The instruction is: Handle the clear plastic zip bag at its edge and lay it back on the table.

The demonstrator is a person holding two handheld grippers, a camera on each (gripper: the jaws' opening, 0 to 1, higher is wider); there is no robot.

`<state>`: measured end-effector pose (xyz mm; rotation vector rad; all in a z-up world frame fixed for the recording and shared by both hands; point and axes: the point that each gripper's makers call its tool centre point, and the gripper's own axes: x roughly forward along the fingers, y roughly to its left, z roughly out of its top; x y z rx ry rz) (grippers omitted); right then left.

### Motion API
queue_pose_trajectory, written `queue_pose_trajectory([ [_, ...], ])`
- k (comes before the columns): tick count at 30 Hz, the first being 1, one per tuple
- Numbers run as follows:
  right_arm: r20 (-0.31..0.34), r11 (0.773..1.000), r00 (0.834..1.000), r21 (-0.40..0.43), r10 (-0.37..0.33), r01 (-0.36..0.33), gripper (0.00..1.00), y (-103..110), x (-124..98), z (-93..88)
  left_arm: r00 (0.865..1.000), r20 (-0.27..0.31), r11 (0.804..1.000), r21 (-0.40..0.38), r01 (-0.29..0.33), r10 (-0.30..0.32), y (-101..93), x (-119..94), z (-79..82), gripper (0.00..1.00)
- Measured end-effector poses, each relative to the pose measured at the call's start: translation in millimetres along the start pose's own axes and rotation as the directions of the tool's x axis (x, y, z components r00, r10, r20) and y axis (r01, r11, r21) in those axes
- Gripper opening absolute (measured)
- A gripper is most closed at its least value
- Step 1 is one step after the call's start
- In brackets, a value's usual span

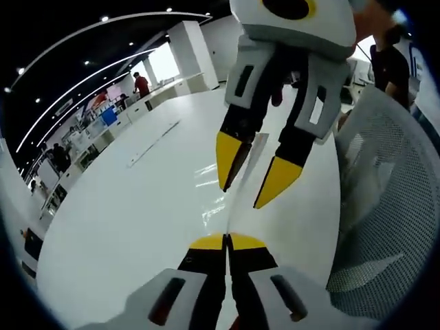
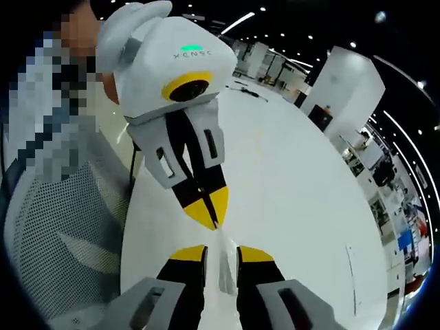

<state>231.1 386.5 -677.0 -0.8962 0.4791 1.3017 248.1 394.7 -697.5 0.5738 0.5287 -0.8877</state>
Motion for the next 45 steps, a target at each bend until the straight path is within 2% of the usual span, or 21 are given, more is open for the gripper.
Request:
queue_pose_trajectory([
  [5,-0.013,0.999,1.0,-0.036,0.005,-0.005,0.14,1,4,4.9,1.0,-0.002,1.0,0.009,0.0,0.0,-1.3,1,1.6,0.0],
  [11,-0.058,0.995,0.998,-0.1,0.015,-0.021,0.14,3,13,4.7,1.0,0.0,1.0,0.017,0.0,0.0,-3.2,1,4.5,0.0],
  [16,-0.074,0.991,0.997,-0.131,0.009,-0.019,0.1,3,16,7.6,1.0,-0.006,1.0,0.022,0.002,-0.002,-3.6,2,1.0,0.0],
  [25,-0.123,0.983,0.991,-0.172,0.05,-0.071,0.0,6,23,0.6,1.0,-0.005,0.999,0.037,0.006,-0.005,-6.6,-1,3.6,0.0],
  [29,-0.122,0.985,0.99,-0.149,0.064,-0.082,0.0,7,23,-0.9,1.0,-0.005,0.999,0.046,0.013,-0.012,-8.8,-2,3.9,0.0],
  [45,-0.098,0.989,0.994,-0.132,0.051,-0.064,0.0,3,18,1.4,0.999,0.033,0.999,-0.032,-0.015,0.016,-0.7,-6,9.3,0.01],
])
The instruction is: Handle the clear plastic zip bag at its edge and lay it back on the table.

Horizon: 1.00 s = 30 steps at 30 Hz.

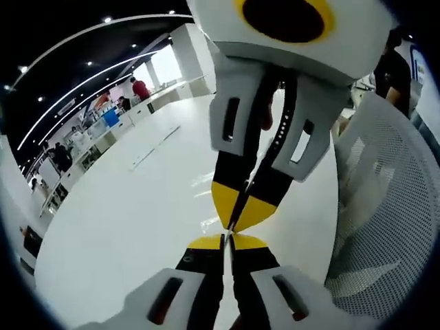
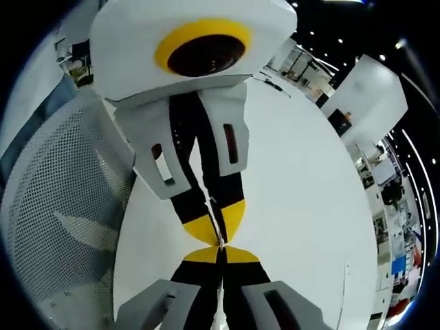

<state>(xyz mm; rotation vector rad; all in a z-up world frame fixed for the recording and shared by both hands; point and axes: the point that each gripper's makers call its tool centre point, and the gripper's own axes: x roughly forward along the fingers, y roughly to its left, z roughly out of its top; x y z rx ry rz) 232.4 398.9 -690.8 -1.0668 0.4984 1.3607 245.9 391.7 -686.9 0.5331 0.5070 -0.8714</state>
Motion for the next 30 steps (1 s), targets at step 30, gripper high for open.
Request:
queue_pose_trajectory([
  [30,0.016,1.0,1.0,0.008,-0.004,0.004,0.0,2,-10,-1.8,0.998,-0.061,0.999,-0.02,-0.033,0.031,22.8,-10,-37.4,0.12],
])
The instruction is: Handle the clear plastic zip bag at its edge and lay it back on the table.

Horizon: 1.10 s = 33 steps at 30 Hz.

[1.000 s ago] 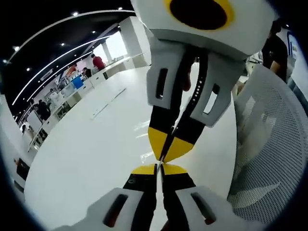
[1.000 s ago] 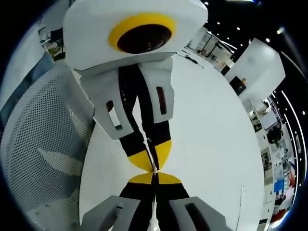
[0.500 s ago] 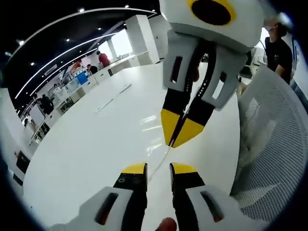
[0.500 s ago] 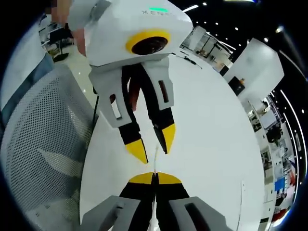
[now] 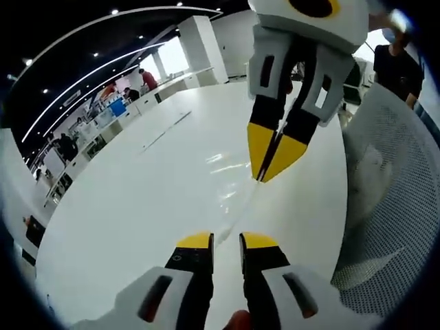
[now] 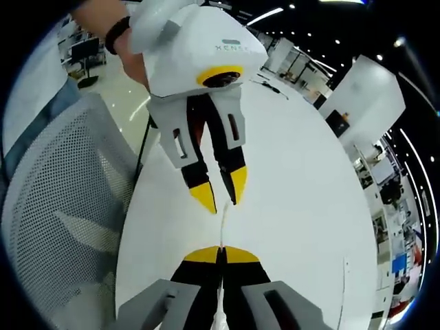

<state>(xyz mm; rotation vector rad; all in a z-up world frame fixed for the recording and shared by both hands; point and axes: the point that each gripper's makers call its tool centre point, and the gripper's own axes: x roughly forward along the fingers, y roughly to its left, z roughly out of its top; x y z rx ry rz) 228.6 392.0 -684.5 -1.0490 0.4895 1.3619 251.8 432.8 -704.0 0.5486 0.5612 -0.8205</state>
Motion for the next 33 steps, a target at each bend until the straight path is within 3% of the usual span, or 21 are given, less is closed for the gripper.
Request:
queue_pose_trajectory([
  [14,0.011,1.0,1.0,-0.004,0.01,-0.01,0.0,5,0,1.5,0.999,-0.031,1.0,0.025,0.018,-0.017,1.9,5,-14.0,0.08],
  [25,0.015,1.0,1.0,-0.007,0.012,-0.012,0.0,8,-4,2.6,0.999,-0.033,0.996,0.079,0.045,-0.043,-2.9,7,-11.1,0.02],
  [33,0.016,1.0,1.0,0.005,0.009,-0.009,0.0,7,-5,1.0,0.998,-0.031,0.996,0.063,0.065,-0.064,-9.3,5,-11.4,0.0],
])
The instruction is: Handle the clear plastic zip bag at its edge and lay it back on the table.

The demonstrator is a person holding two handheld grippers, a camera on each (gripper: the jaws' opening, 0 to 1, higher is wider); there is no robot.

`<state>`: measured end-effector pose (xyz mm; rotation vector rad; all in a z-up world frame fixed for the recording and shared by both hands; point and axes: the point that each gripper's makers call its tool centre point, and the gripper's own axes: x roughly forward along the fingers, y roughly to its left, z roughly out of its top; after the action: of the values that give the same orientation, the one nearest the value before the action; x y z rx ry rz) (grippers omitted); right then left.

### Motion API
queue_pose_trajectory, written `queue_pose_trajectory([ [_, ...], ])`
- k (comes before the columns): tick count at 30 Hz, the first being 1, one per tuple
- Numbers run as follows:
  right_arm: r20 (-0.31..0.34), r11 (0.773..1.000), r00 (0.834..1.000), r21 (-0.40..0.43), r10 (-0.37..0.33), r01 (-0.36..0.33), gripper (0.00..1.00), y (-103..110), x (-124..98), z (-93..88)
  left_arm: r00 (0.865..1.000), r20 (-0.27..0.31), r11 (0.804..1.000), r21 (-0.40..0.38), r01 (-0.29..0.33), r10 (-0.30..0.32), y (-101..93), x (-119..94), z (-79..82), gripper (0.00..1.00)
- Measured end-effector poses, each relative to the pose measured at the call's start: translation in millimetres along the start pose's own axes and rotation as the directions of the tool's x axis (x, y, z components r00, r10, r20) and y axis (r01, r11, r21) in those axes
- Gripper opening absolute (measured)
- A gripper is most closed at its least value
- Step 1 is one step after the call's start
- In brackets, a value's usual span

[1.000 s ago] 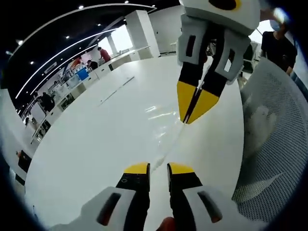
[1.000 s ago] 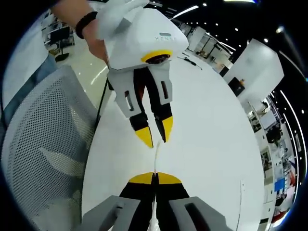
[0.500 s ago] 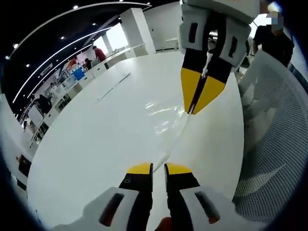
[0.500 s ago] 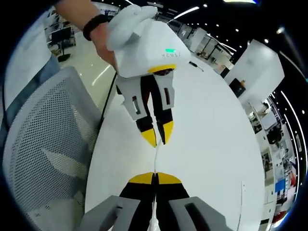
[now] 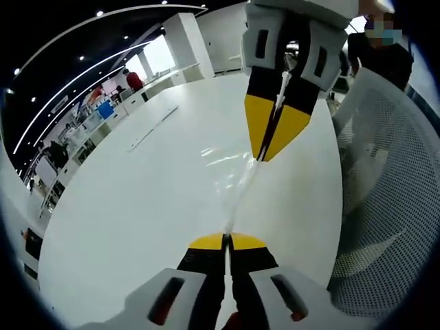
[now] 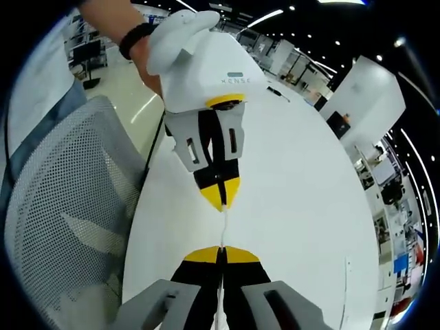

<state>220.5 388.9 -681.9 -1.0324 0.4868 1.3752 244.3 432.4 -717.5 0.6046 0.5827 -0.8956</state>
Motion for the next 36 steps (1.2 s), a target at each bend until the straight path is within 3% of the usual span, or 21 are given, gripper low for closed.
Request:
queue_pose_trajectory([
  [15,-0.031,0.999,0.999,0.029,-0.018,0.019,0.0,-6,9,-21.5,1.0,-0.008,1.0,-0.012,-0.013,0.013,-1.0,-6,6.5,0.0],
  [22,-0.021,0.998,0.999,0.055,-0.03,0.031,0.0,-9,10,-24.9,1.0,0.002,0.999,-0.041,-0.024,0.024,0.0,-8,11.6,0.0],
  [36,-0.031,1.0,0.999,0.026,-0.017,0.018,0.0,-8,16,-29.1,0.999,0.006,0.995,-0.08,-0.052,0.053,-0.8,-14,14.9,0.0],
])
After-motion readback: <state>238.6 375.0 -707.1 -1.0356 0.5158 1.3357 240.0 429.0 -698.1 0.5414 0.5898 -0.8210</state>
